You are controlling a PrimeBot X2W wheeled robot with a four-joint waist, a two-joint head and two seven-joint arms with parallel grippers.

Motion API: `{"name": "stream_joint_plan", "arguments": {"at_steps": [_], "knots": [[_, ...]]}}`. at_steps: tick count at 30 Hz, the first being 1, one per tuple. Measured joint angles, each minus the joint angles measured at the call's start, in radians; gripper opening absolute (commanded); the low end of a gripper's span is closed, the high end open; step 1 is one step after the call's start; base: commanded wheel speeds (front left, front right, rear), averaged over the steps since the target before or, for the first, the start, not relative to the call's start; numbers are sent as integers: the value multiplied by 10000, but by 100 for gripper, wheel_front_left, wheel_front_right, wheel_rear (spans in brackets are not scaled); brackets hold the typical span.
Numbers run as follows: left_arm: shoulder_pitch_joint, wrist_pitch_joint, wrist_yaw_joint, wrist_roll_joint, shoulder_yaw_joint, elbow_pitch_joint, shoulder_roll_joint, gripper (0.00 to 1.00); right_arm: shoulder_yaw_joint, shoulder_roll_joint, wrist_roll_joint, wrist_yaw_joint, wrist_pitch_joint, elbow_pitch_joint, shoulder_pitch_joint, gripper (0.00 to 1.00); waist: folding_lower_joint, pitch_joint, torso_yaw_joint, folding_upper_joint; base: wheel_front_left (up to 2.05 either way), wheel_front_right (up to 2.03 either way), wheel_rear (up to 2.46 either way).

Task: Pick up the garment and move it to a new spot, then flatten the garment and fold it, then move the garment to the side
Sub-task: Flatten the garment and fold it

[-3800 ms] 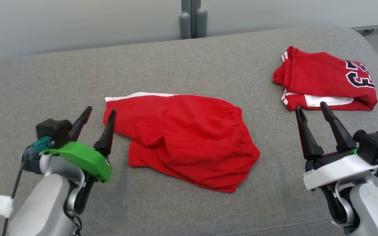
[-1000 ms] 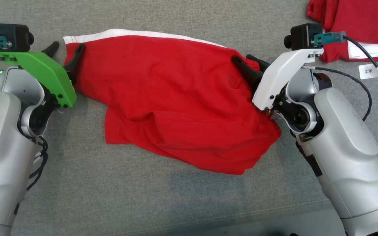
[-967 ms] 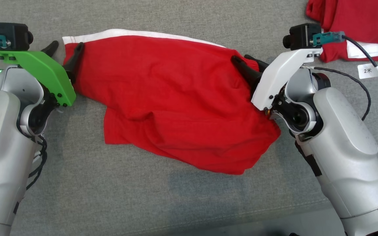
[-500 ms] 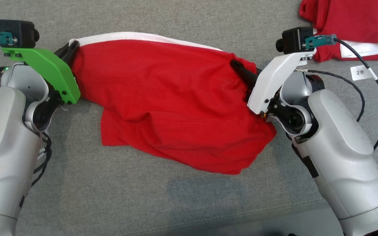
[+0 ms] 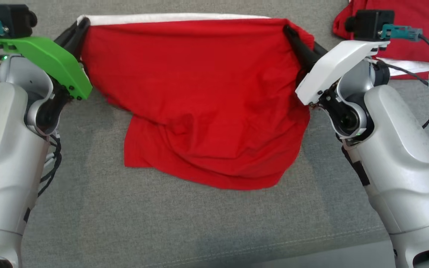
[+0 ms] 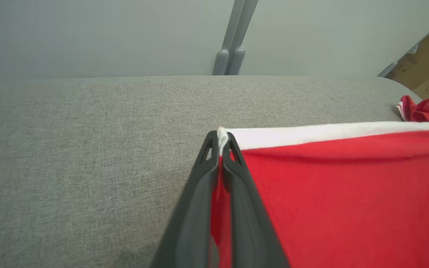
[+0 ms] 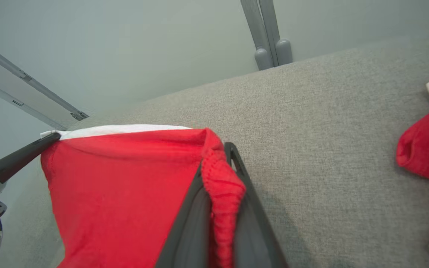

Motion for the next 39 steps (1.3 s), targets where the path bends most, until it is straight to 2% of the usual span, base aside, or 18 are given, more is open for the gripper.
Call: {"name": "stream_joint_plan", "arguments": {"at_steps": [2,14,22,27,31,36,39], "knots": [[-193,-121,-10,-105,92,-17,0,0,-96,-21,-119,19,-274,31,-181,0,0,-162,19,0,0,0,0],[-1334,-871,-134,-207,150,-531,52,0,-297,-798,-926,637,-1714,148,-1824,0,0,-1447,208,0,0,0,0],[-1212,-734,-173,-1055,-42,-1068,-44,0,-301,-980,-656,844,-1755,428,-1288,0,0,-2401,423,0,0,0,0],[103,-198,-173,-1927,-245,-1630,8,0,-92,-993,-148,1076,-1559,355,48,0,0,-2797,592,0,0,0,0],[1606,439,-173,-2497,-650,-2220,151,0,286,-989,359,1252,-1425,-178,1121,0,0,-2957,647,0,0,0,0],[3211,800,-171,-3068,-548,-2784,560,0,443,-1494,920,1337,-1425,-1369,2072,0,0,-2929,601,0,0,0,0],[4107,1185,-171,-3476,-577,-3375,798,0,616,-1756,1507,1337,-1051,-1996,2847,0,0,-2844,575,0,0,0,0]]}}
